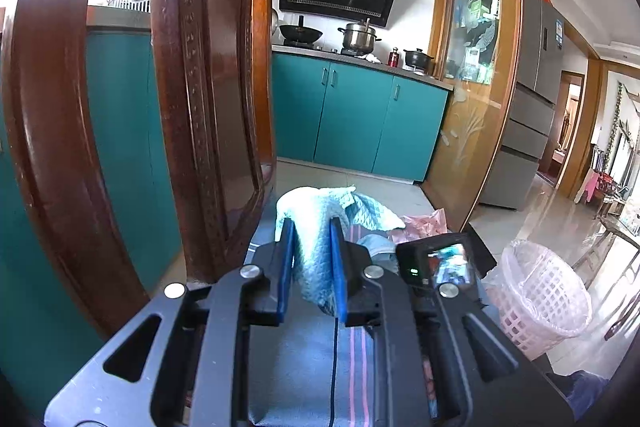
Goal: Collect trash
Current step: 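Grasp the light-blue mask with the left tool while the right tool grasps the green leafy wrapper, then carry the green leafy wrapper over the basket and open the right tool, then swing the light-blue mask over the basket and open the left tool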
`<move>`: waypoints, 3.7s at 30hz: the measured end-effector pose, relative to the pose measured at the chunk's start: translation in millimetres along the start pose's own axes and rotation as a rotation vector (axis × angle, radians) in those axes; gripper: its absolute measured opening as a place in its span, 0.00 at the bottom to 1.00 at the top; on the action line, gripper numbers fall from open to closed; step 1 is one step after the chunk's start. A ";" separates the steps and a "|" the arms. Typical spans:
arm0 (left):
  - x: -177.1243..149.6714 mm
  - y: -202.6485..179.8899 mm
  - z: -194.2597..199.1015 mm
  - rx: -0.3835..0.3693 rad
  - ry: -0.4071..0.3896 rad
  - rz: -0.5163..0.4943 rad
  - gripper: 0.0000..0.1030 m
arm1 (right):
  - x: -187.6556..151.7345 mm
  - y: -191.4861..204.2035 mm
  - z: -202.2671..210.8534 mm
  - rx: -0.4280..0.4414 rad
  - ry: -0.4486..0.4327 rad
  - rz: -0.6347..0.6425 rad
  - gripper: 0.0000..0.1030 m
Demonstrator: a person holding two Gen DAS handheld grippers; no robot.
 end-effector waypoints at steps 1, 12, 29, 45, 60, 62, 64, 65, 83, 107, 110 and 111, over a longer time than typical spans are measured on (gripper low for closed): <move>-0.5 -0.2 0.3 -0.001 0.001 0.001 0.18 | -2.2 -1.9 6.5 0.004 -0.015 0.008 0.10; -5.9 -15.4 -4.5 -0.059 0.024 -0.028 0.18 | -32.1 -48.0 136.1 0.115 -0.188 -0.038 0.10; -69.6 -42.0 -84.4 -0.127 0.416 -0.157 0.87 | -53.5 -111.9 184.1 0.127 -0.223 -0.163 0.10; -43.3 -72.1 -61.3 -0.170 0.247 -0.139 0.20 | -59.5 -106.7 189.5 0.129 -0.227 -0.137 0.10; -38.4 -73.5 -46.4 -0.154 0.226 -0.165 0.20 | -60.1 -96.8 183.2 0.119 -0.217 -0.117 0.10; -38.3 -73.7 -46.2 -0.153 0.227 -0.164 0.20 | -60.1 -96.8 183.0 0.119 -0.216 -0.118 0.10; -38.2 -73.1 -47.0 -0.152 0.228 -0.162 0.20 | -60.4 -96.7 183.1 0.120 -0.215 -0.118 0.10; -37.9 -72.7 -46.7 -0.152 0.227 -0.160 0.20 | -60.3 -96.6 183.4 0.119 -0.217 -0.118 0.10; -44.0 -141.3 -49.2 -0.342 0.243 -0.216 0.21 | -60.0 -316.3 268.7 -0.055 -0.489 -0.785 0.93; -15.3 -196.4 -151.9 -0.182 0.326 -0.180 0.95 | -64.6 -311.8 283.3 -0.062 -0.631 -0.790 0.97; -10.4 -161.2 -181.9 -0.103 0.351 -0.175 0.95 | -56.6 -296.2 272.9 -0.035 -0.591 -0.752 0.97; -9.1 -153.1 -194.9 -0.096 0.364 -0.172 0.95 | -54.4 -291.2 270.7 -0.031 -0.582 -0.737 0.97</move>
Point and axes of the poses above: each gripper's, at about its wrist camera, not at the fingertips, and z roughly against the way its jaws point, y to its left, x to its top, the point moved 1 cm from there along -z, roughly the way its jaws point, and after that the axes turned 13 degrees about -z, right-handed, at the moved point
